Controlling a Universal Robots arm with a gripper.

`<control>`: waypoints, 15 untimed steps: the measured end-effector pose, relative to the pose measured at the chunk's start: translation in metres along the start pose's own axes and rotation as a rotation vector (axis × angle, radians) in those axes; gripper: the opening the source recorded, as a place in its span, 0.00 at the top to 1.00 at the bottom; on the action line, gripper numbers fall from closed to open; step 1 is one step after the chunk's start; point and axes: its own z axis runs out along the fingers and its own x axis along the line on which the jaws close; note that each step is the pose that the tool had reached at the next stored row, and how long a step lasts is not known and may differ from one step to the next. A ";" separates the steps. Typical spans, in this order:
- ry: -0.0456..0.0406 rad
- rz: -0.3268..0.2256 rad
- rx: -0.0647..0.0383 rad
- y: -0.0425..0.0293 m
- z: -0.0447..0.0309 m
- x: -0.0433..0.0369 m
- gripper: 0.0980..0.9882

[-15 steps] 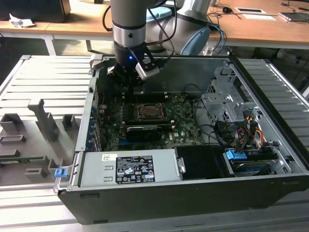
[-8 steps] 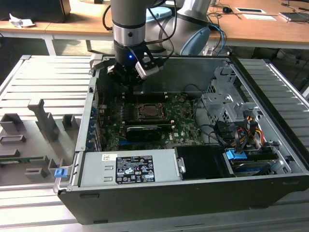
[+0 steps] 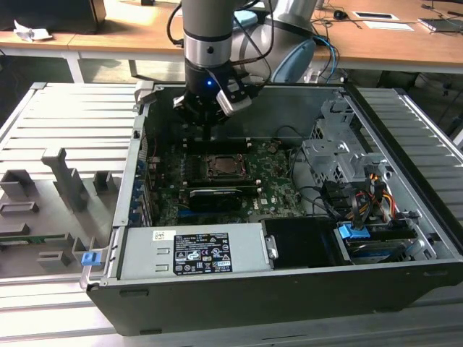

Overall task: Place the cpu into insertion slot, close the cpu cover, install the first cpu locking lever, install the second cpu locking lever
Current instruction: 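Install the first cpu locking lever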

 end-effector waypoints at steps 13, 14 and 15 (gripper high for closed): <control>-0.0015 0.001 -0.028 -0.0030 0.0071 -0.0398 0.99; -0.0025 0.002 -0.047 -0.0032 0.0076 -0.0398 0.99; -0.0036 0.002 -0.064 -0.0035 0.0087 -0.0397 0.99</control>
